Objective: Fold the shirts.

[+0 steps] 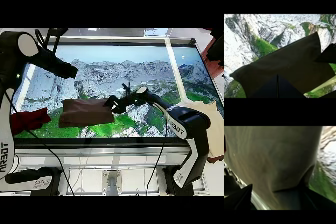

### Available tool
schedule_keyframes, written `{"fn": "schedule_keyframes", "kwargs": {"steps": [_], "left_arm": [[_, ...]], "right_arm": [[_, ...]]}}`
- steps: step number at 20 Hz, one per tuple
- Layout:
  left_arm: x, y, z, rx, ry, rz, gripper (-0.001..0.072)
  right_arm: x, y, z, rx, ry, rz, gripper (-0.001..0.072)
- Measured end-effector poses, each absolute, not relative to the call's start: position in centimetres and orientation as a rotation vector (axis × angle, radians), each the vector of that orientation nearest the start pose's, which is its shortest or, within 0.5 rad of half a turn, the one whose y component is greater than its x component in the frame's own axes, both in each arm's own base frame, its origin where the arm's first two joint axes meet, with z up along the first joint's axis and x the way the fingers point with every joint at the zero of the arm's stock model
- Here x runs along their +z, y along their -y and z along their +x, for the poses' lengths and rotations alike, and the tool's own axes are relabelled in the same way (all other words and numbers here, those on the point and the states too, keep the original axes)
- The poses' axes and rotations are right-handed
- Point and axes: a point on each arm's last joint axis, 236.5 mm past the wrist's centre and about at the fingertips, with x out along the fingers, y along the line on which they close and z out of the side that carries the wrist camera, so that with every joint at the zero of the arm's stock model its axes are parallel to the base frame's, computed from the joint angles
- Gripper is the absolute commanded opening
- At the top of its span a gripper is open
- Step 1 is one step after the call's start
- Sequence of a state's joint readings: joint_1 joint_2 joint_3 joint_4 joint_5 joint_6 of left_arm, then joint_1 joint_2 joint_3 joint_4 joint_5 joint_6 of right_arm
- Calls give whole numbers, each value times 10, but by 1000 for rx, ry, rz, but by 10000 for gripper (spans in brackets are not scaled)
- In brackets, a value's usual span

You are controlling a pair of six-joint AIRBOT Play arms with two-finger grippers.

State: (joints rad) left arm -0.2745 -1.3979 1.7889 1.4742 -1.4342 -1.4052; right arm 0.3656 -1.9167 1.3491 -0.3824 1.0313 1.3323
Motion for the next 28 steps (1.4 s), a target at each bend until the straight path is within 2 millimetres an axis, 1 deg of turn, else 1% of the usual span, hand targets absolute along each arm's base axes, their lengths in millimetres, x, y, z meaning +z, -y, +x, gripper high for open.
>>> {"fn": "schedule_keyframes", "kwargs": {"steps": [1,2,4,6,7,8,10,11,12,13,14,15,16,18,19,21,22,23,25,27,28], "left_arm": [[170,142,421,-418,-1023,235,9],[169,142,420,-422,-1029,242,9],[166,141,416,-427,-1046,251,9],[165,140,414,-432,-1056,261,9],[164,140,413,-436,-1059,266,9],[164,140,413,-437,-1061,269,9],[164,139,412,-440,-1065,275,9],[164,139,412,-441,-1066,275,9],[163,139,412,-441,-1066,275,9],[163,139,411,-442,-1067,276,9],[163,139,411,-442,-1068,277,9],[163,139,411,-442,-1068,277,9],[163,139,411,-442,-1069,277,9],[163,140,411,-443,-1069,275,9],[163,140,411,-444,-1070,273,9],[163,142,410,-452,-1071,265,9],[163,143,409,-456,-1073,259,9],[163,145,408,-463,-1074,254,9],[163,148,406,-476,-1079,245,9],[163,150,404,-484,-1086,240,9],[162,150,402,-488,-1093,239,9]], "right_arm": [[-85,-357,384,730,-1519,848,29],[-84,-362,383,741,-1519,860,26],[-77,-367,386,771,-1495,872,25],[-61,-368,397,812,-1447,873,24],[-50,-365,404,829,-1416,866,24],[-38,-358,415,839,-1373,844,24],[-11,-333,435,824,-1298,773,24],[3,-312,443,793,-1272,726,23],[15,-287,449,751,-1255,678,23],[28,-257,455,693,-1235,634,23],[40,-224,457,633,-1227,595,24],[52,-190,454,570,-1228,565,24],[67,-151,449,494,-1224,543,23],[99,-74,434,332,-1193,536,23],[116,-35,421,244,-1167,544,23],[145,39,388,52,-1113,568,22],[157,75,366,-54,-1085,587,22],[165,107,343,-155,-1066,610,22],[176,160,290,-347,-1043,668,22],[181,195,241,-502,-1026,741,22],[182,207,221,-565,-1023,772,22]]}}
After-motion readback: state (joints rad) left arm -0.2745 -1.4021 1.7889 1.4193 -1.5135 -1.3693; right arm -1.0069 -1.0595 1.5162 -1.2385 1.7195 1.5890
